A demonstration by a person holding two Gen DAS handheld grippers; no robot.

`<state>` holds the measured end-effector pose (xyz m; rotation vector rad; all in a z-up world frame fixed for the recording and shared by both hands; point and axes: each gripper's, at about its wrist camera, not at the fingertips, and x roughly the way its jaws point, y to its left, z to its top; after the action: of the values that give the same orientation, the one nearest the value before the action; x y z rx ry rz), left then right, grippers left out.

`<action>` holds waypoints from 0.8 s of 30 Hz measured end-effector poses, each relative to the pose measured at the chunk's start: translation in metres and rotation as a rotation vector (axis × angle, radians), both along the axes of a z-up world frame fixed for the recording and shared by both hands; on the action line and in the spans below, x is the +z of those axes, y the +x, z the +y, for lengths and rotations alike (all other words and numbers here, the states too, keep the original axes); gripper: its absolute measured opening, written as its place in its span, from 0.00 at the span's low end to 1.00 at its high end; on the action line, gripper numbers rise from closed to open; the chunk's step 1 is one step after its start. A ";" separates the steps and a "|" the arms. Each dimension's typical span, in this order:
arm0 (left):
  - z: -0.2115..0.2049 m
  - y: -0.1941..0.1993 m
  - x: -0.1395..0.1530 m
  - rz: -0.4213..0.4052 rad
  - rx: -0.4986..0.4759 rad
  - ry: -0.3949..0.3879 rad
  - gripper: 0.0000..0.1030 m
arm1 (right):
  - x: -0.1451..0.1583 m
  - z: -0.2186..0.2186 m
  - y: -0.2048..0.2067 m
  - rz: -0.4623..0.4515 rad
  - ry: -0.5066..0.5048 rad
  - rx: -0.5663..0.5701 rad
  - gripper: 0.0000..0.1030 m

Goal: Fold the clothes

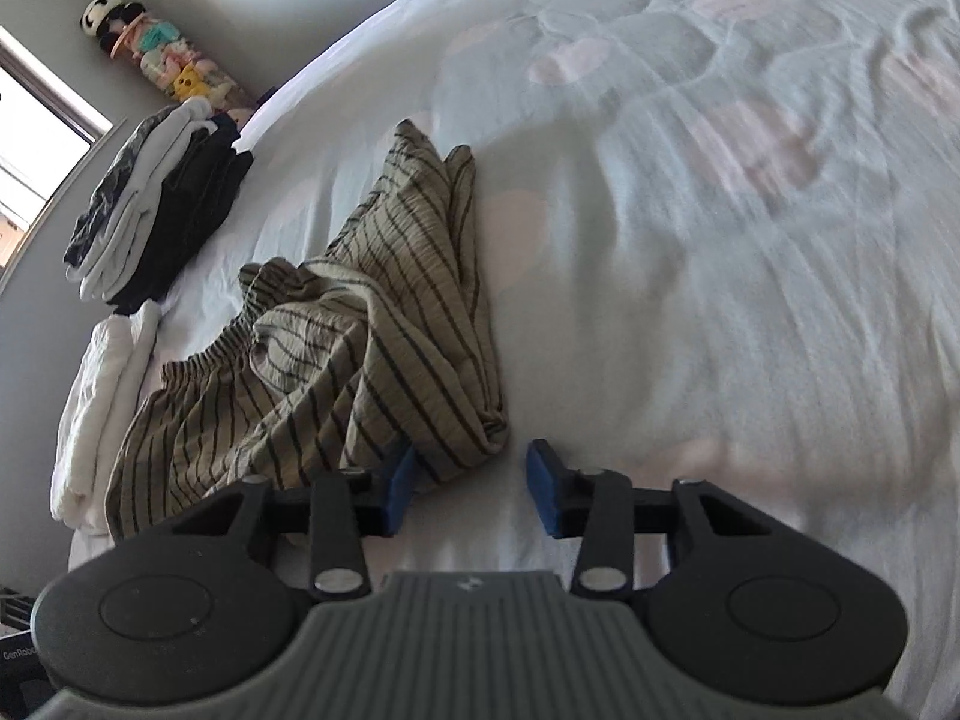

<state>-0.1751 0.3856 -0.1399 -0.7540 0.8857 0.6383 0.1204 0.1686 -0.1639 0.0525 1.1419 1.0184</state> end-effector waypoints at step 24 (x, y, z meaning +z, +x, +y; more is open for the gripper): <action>0.006 -0.009 -0.011 0.100 0.071 -0.047 0.33 | 0.009 -0.022 0.023 -0.143 0.024 -0.211 0.03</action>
<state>-0.1840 0.3916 -0.1507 -0.8044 0.9715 0.7249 0.1432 0.1469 -0.1547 0.1154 0.9716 0.8349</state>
